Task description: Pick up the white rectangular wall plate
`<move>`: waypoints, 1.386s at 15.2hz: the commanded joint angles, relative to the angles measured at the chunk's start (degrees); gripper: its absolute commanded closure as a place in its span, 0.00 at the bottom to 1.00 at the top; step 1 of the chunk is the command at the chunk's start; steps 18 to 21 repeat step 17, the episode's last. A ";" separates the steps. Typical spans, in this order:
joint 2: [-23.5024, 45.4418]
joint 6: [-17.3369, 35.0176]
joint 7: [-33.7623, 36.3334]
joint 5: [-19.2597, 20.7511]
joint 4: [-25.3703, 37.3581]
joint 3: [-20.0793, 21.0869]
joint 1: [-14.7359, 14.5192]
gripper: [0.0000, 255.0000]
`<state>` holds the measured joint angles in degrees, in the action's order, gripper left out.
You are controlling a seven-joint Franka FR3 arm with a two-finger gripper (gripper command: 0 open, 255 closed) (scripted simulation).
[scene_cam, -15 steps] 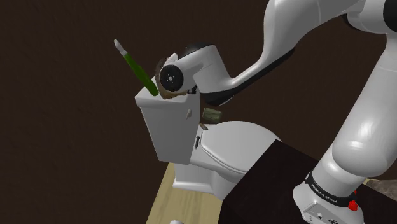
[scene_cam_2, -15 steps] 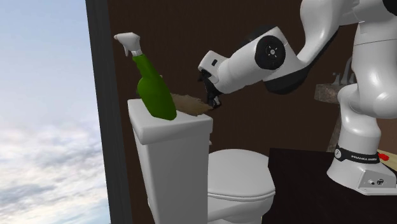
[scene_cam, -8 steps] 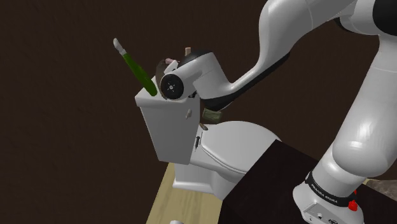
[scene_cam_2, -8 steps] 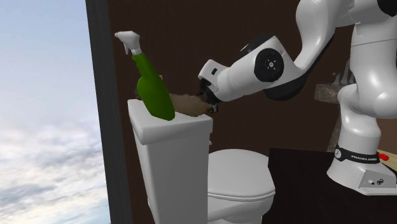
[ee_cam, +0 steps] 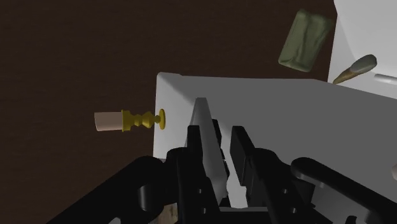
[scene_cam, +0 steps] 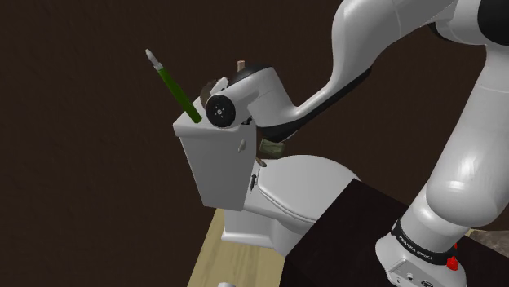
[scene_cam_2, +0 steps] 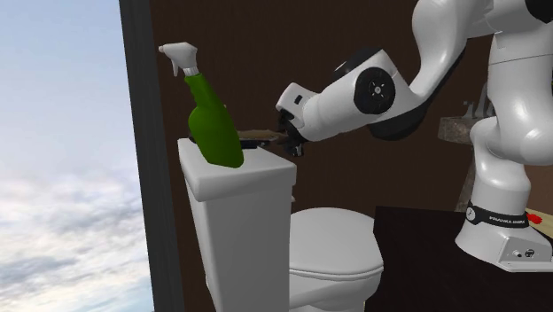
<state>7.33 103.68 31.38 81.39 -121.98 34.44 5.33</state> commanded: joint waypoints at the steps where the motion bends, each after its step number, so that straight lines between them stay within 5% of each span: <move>1: -0.45 0.16 -0.64 -0.35 0.17 0.04 0.07 1.00; 21: -6.77 0.92 -9.72 -5.24 3.41 -0.01 0.85 1.00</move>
